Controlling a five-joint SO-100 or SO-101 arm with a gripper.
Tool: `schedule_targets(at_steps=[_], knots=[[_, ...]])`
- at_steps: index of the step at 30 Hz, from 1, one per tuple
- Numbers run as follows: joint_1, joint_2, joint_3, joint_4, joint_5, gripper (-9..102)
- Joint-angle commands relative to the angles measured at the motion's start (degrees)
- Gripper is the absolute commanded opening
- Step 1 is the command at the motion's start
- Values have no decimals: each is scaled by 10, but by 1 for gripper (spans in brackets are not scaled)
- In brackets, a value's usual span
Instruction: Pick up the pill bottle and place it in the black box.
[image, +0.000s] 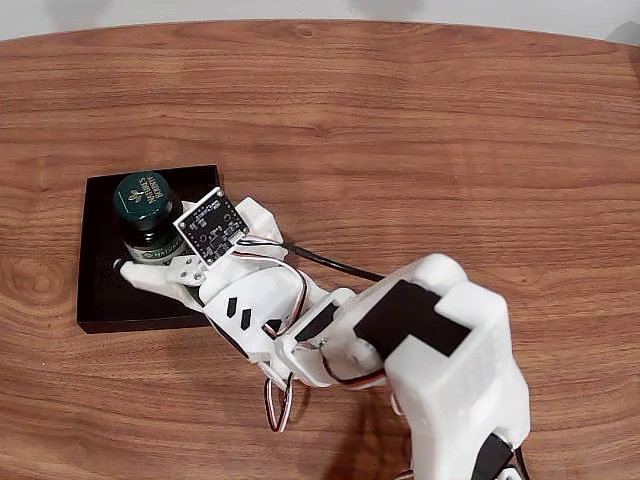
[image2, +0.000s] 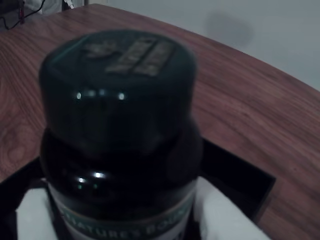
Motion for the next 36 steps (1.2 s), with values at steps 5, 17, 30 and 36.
schedule_targets(at_steps=[5,17,30,36], knots=[[13,76,4,10,13,44],[41,206,69,70,30,47],[139,438,201,183,50,46],[171,591,272,283,54,42]])
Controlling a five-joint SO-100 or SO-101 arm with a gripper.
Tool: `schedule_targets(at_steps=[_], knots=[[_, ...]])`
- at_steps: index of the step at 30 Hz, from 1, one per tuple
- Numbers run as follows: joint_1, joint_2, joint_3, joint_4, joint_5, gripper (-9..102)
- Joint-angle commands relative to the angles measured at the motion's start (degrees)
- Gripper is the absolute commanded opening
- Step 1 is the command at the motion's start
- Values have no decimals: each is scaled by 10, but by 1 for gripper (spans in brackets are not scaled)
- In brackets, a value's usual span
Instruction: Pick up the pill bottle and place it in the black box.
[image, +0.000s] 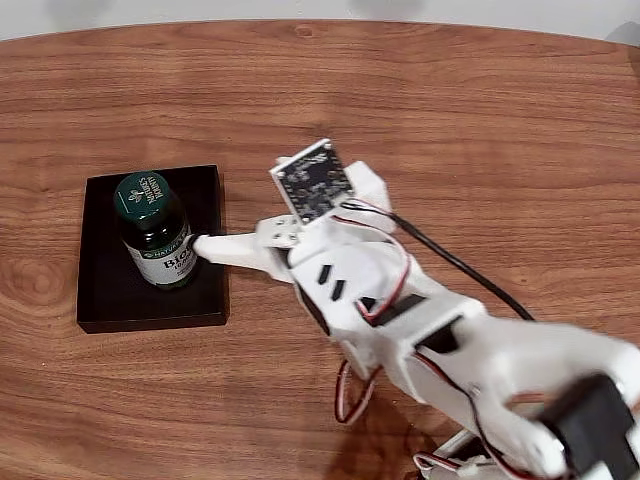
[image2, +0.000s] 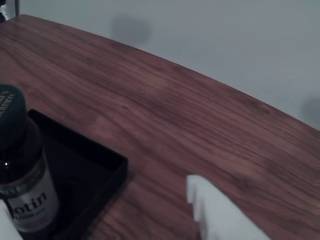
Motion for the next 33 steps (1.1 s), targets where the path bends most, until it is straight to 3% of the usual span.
schedule_targets(at_steps=[1,16,26,33], knots=[[26,144,26,69,2,41],[185,490,153,406,-25,20],[276,664,153,757,-66,5],[289,722,153,942,-110,3]])
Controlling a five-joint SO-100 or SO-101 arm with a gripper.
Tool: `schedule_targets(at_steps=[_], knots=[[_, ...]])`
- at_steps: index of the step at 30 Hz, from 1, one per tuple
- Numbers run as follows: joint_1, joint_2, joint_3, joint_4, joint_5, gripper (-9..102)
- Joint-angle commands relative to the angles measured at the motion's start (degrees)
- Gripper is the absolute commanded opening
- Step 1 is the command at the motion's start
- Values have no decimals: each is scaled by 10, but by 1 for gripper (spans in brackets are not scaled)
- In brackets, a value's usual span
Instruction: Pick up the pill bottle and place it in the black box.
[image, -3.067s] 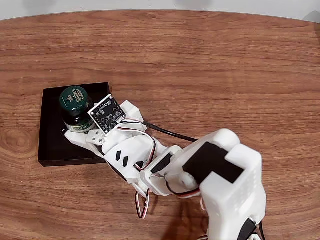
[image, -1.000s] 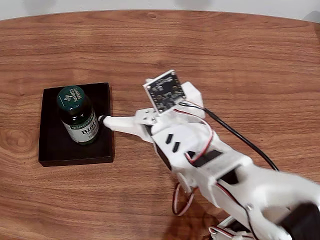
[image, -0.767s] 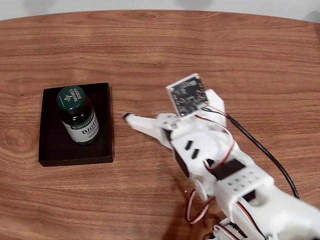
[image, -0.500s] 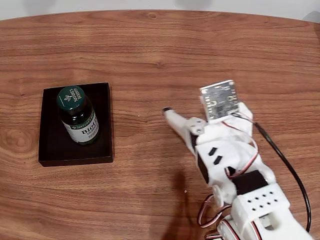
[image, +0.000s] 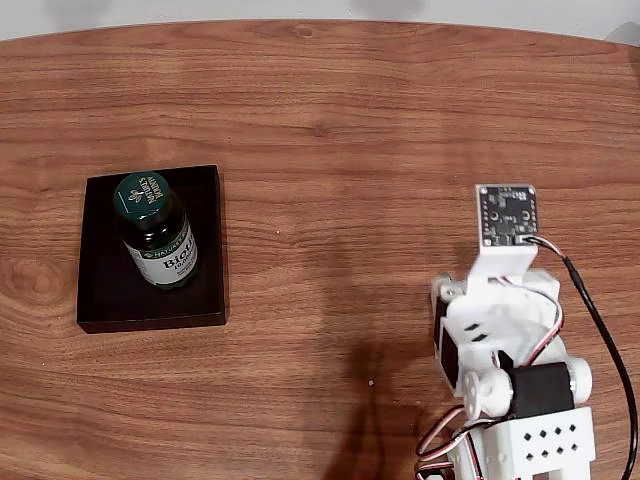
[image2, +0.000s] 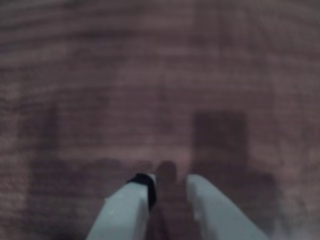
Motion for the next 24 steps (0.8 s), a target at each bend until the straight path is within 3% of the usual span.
schedule_targets(at_steps=[1,7,13,24], knots=[[4,36,-10,104,-25,3],[10,69,-10,182,-38,5],[4,88,-10,272,29,4],[-12,88,-10,359,78,0]])
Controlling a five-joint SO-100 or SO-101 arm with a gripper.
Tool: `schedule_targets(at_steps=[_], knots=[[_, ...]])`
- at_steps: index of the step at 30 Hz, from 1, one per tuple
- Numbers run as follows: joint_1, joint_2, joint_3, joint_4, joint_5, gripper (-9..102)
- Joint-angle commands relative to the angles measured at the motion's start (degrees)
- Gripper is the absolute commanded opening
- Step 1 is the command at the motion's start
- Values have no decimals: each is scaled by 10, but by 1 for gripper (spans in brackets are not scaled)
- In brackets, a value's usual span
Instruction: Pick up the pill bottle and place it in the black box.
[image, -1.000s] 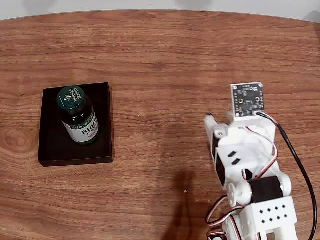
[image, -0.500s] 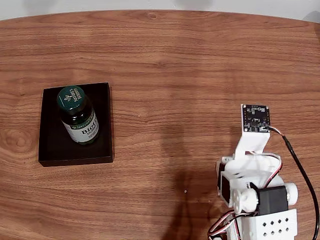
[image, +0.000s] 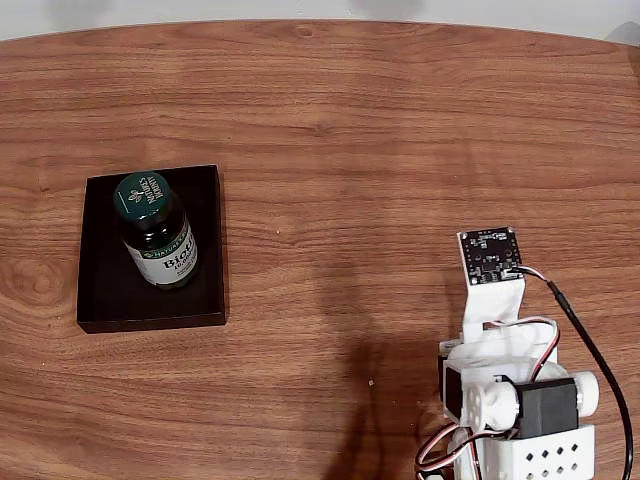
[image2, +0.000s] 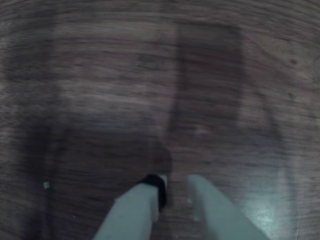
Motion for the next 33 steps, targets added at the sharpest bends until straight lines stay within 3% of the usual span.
schedule_targets(at_steps=[1,9,21,27,33], knots=[[-12,-3,-8,65,18,0],[-13,-3,-8,77,75,0],[4,-3,-8,78,20,0],[0,-3,-8,78,58,0],[-4,-3,-8,78,-44,0]])
